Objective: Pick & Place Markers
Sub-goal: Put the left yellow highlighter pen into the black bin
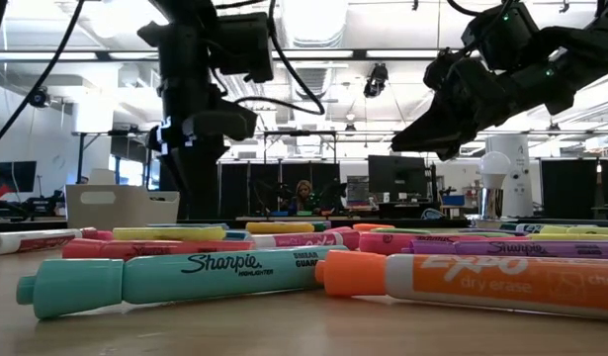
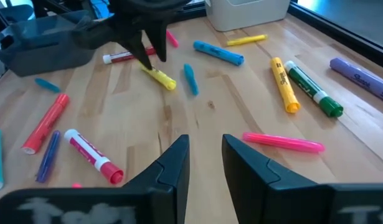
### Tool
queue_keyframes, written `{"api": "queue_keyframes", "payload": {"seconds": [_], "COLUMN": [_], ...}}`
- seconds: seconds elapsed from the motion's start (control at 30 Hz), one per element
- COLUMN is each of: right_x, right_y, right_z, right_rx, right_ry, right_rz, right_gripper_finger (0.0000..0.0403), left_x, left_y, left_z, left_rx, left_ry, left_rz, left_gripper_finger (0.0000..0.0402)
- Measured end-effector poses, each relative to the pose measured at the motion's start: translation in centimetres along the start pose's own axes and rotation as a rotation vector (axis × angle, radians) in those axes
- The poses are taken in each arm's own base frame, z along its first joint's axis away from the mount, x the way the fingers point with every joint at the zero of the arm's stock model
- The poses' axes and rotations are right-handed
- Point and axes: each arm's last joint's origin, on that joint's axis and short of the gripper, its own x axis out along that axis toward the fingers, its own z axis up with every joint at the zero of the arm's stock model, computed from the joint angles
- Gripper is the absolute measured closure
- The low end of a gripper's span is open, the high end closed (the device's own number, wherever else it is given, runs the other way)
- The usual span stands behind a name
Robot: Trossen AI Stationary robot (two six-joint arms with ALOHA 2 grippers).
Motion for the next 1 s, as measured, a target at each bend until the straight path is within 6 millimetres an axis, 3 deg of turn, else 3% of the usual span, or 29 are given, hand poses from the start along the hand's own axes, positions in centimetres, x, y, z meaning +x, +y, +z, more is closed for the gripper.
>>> {"api": "queue_keyframes", "payload": {"seconds": [0.3, 0.73, 1.0], "right_x": [0.0, 0.0, 0.0], "right_y": [0.0, 0.0, 0.0], "right_z": [0.0, 0.0, 0.0], "right_rx": [-0.001, -0.002, -0.002], "right_ry": [0.000, 0.000, 0.000], "right_rz": [0.000, 0.000, 0.000], "right_gripper_finger": [0.0312, 0.0312, 0.0312], "left_x": [1.7, 2.1, 3.5], "left_y": [0.3, 0.7, 0.9], "left_z": [-1.5, -2.0, -2.7], "left_rx": [-0.049, -0.030, -0.037], "left_ry": [-0.016, -0.002, -0.003], "left_rz": [0.061, 0.082, 0.025], "left_gripper_finger": [0.0266, 0.0266, 0.0266]}}
